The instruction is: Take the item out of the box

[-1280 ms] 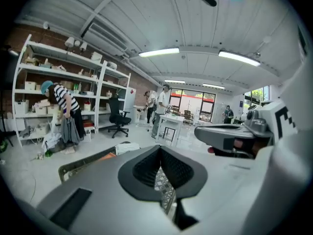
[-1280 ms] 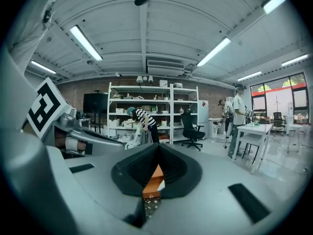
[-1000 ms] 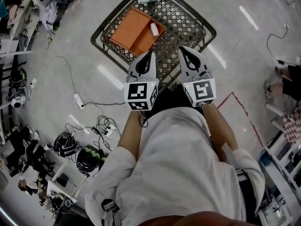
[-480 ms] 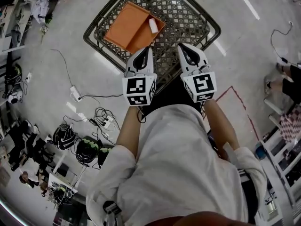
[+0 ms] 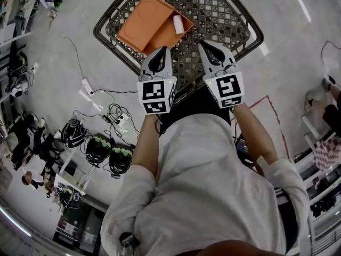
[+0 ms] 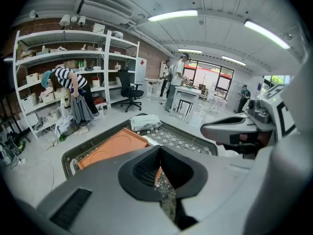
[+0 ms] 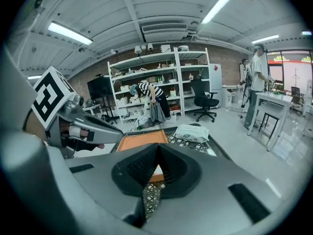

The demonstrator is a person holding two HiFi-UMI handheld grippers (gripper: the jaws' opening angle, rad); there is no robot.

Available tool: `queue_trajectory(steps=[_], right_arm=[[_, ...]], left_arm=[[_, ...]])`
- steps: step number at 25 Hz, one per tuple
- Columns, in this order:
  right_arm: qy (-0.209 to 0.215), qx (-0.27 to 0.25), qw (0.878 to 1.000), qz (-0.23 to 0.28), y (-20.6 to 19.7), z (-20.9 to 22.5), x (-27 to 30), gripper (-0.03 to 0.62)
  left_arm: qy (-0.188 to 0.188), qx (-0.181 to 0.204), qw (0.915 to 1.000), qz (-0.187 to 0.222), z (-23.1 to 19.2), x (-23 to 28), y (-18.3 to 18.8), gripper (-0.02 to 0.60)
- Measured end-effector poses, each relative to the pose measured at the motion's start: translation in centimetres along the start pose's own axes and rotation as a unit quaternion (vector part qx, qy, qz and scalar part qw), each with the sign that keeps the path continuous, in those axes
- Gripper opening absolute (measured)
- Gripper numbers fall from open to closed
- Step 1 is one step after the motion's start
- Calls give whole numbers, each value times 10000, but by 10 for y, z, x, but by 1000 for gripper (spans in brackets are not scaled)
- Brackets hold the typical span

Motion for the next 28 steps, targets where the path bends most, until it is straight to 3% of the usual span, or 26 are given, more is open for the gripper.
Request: queue_trajectory(steps=[6,19,24,28], right_arm=[[122,47,9998,-146,-20,32,25,4],[415,101,9985,-336,-32,64,67,3],[526,78,9979,-381,-33,68,78,5],[556,23,9973,-471,-39,74,83,3]], left_arm=[[277,-40,9987,-423,-2,34,-8,8],[508,-324,9912,-1181,-18,100,-15,8],[761,-9,9872,-1398,-20,117,-18,8],[709,-4,9853,-1557,-19,132,-19,8]])
Point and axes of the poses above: the fingertips, and each gripper's own axes: x forward along the fingers, z to its right, y out of its top, the point moved 3 cm from there along -x, backward along the fingers, and after that the axes turned 14 degrees about -z, right-handed, at the moved point
